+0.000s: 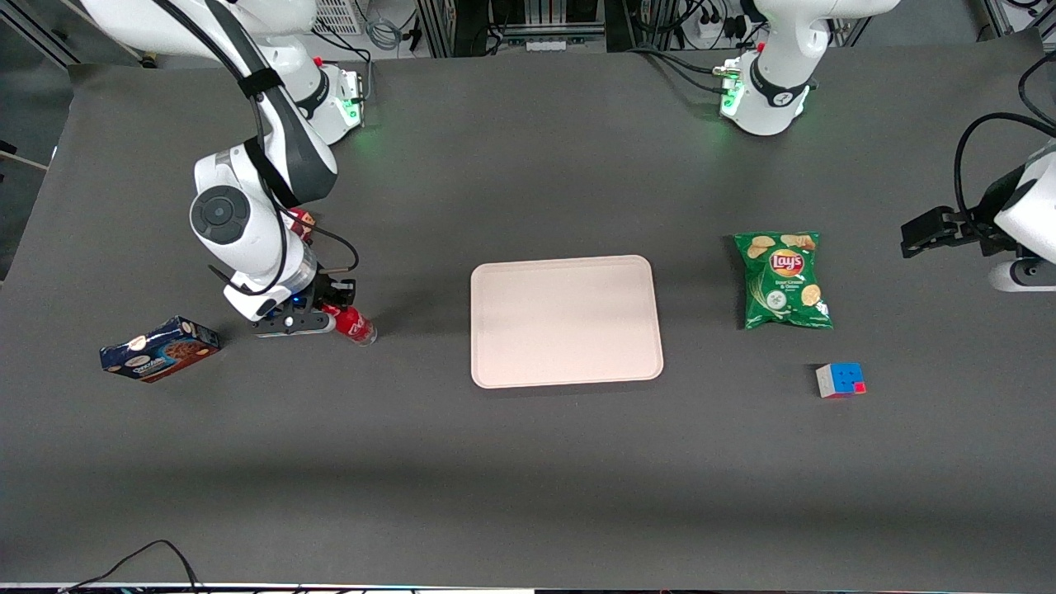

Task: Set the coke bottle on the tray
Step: 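Lower the open right gripper over the bottle and close on it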

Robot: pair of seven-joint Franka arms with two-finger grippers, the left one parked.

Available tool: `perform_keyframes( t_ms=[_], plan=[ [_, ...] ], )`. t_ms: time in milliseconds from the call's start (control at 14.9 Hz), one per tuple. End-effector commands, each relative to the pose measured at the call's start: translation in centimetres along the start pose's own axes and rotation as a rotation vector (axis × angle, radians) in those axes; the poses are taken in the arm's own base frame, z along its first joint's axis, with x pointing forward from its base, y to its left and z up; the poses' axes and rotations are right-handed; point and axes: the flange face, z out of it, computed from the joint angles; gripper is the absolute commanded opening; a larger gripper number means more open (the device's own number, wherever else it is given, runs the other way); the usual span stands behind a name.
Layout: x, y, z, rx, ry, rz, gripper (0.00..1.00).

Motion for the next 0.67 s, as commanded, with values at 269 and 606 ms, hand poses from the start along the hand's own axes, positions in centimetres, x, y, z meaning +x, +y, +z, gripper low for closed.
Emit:
perform_keyframes(
  t_ms=[269, 606],
  plan=[
    [-0.4, -0.3, -5.0, -0.017, 0.101, 0.014, 0.00],
    [0.8, -2.6, -13.8, -0.048, 0.016, 0.006, 0.00]
  ],
)
